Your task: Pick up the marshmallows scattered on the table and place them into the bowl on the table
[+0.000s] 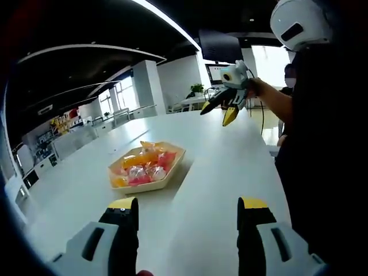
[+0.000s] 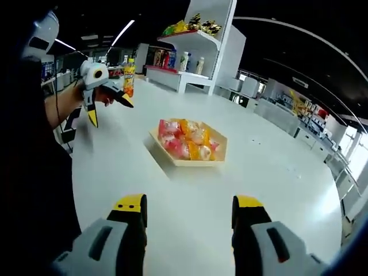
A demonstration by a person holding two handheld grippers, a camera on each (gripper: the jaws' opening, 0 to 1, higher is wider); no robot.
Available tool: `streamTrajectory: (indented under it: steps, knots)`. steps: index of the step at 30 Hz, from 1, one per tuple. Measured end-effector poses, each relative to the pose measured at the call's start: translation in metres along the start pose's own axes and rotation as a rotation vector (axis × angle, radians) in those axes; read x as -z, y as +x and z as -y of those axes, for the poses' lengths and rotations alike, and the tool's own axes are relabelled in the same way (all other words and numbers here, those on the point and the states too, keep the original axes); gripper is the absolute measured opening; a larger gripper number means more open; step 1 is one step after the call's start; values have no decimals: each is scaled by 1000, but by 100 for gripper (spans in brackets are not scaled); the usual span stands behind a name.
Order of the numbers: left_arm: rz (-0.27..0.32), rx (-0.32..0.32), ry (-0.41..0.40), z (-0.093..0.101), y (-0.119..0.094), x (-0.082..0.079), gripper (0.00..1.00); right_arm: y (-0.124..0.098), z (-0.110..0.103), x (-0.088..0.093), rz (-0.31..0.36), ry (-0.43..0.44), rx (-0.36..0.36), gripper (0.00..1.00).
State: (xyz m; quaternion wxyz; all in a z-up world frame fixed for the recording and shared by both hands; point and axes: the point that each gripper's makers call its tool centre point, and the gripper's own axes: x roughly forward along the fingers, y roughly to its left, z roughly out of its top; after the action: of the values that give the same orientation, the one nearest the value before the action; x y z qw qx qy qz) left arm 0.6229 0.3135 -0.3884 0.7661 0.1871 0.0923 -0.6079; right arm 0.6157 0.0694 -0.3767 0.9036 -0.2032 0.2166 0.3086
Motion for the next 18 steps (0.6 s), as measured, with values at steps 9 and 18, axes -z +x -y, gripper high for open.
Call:
streamTrajectory:
  steps: [9,18]
  knots:
    - [6,-12,-2,-3,-3,-2,69,-13,-1,-1,1,-18,-10,58]
    - [0,-10,-4,-1,-2,-1,69,-29,-17,0,-19,-43,-68,58]
